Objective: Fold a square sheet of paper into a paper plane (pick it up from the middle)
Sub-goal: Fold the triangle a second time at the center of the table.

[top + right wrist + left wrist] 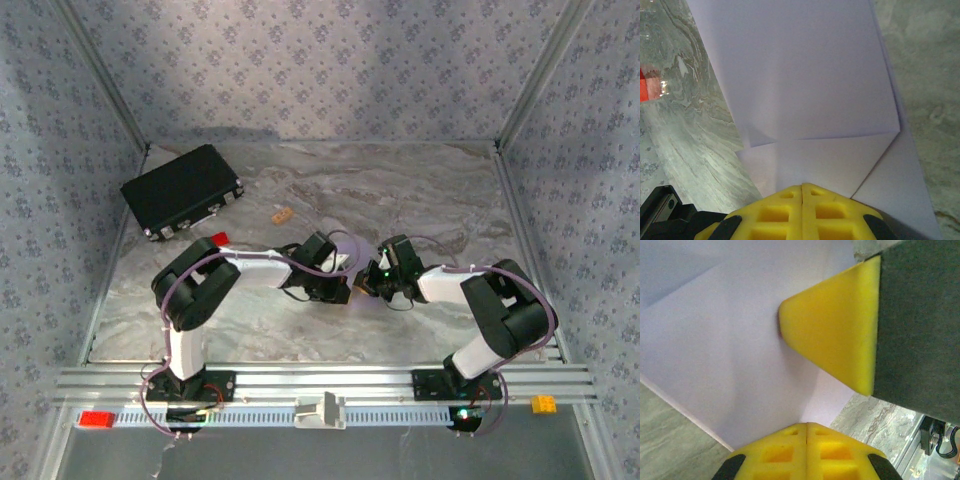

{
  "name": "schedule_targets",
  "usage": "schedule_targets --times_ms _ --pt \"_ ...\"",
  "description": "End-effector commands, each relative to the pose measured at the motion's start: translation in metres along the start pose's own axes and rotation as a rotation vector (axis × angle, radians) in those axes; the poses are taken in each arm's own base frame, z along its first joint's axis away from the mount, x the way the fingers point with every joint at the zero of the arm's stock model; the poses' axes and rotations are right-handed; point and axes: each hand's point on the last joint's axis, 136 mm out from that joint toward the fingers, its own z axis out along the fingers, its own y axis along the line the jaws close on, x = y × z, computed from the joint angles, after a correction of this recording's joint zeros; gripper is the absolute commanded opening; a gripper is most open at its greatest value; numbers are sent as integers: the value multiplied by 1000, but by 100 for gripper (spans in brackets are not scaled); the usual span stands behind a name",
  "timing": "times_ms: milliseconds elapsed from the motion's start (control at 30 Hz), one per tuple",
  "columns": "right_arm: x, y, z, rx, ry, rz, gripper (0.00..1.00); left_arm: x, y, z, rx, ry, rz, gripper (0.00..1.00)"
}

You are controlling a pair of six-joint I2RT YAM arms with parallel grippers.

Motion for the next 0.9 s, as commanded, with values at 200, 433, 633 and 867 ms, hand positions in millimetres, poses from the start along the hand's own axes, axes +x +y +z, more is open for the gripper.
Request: schedule_targets --times_ms 200,433,633,867 --pt "11 -35 -3 120 13 59 6 18 7 0 -4 34 -28 1" --pt "12 -36 -3 121 13 60 6 34 10 -3 1 70 -51 1" --pt "11 -34 -3 117 11 56 6 41 11 -9 -14 74 -45 1" --pt "11 -34 -3 114 13 55 6 36 -7 -19 8 49 1 0"
